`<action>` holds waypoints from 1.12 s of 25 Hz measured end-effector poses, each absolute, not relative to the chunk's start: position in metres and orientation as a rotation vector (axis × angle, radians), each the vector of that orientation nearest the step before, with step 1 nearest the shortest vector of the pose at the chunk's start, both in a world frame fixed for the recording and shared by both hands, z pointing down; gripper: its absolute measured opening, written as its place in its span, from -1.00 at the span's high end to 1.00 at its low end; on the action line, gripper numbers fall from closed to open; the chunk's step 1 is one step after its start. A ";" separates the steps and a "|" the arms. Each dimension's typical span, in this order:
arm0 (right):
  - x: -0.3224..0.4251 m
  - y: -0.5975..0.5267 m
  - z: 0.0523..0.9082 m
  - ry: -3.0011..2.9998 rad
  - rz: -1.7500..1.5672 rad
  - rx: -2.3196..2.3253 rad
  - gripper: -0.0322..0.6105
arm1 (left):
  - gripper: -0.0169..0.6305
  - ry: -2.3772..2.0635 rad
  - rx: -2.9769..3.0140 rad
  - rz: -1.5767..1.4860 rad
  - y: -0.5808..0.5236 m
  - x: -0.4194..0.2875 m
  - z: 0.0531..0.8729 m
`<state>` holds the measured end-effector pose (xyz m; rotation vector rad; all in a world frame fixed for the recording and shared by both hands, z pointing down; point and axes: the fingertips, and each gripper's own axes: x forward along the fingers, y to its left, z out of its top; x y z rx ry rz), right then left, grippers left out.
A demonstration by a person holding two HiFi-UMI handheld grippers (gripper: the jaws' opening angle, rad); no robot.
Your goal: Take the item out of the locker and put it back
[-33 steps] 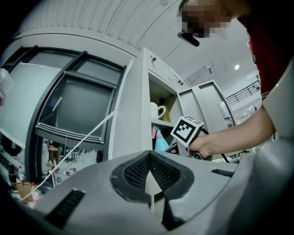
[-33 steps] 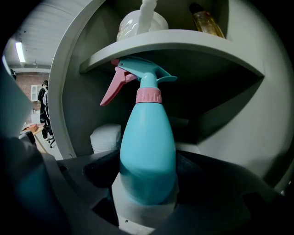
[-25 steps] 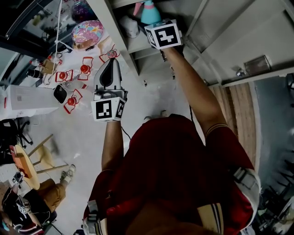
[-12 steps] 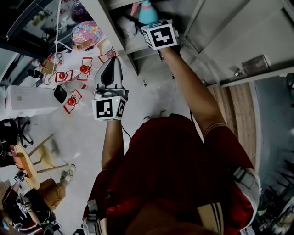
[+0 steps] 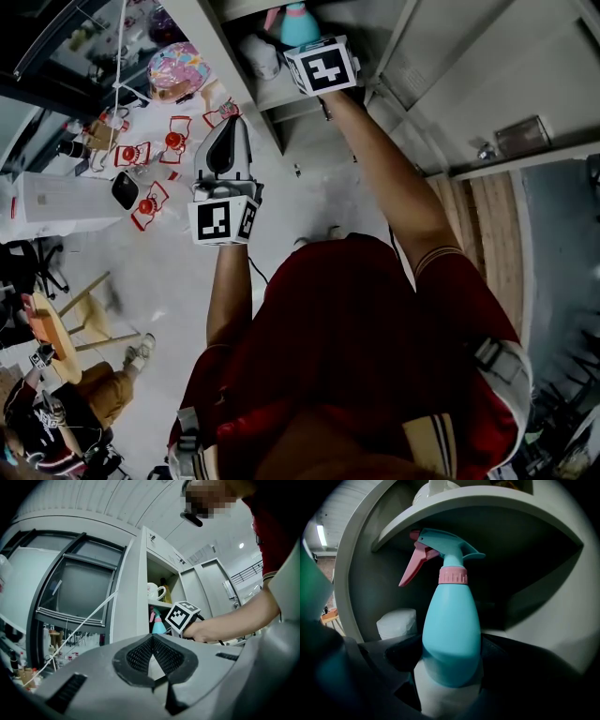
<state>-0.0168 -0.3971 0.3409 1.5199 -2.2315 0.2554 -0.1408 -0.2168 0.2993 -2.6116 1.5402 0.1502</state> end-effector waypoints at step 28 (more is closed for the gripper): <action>-0.009 -0.342 0.322 -2.353 0.154 1.494 -0.26 | 0.93 1.530 -2.605 0.150 -0.203 -0.125 0.297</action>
